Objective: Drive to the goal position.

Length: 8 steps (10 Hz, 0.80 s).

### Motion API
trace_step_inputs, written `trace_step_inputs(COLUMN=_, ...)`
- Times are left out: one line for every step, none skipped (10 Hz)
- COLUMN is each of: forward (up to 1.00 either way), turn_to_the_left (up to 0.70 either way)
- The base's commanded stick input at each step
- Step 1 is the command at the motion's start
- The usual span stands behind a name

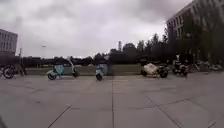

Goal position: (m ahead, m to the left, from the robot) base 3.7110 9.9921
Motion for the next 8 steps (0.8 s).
trace_step_inputs(forward=0.0, turn_to_the_left=1.0)
trace_step_inputs(forward=0.0, turn_to_the_left=1.0)
trace_step_inputs(forward=0.0, turn_to_the_left=1.0)
trace_step_inputs(forward=0.0, turn_to_the_left=1.0)
trace_step_inputs(forward=0.0, turn_to_the_left=1.0)
trace_step_inputs(forward=0.0, turn_to_the_left=1.0)
trace_step_inputs(forward=0.0, turn_to_the_left=1.0)
trace_step_inputs(forward=0.0, turn_to_the_left=1.0)
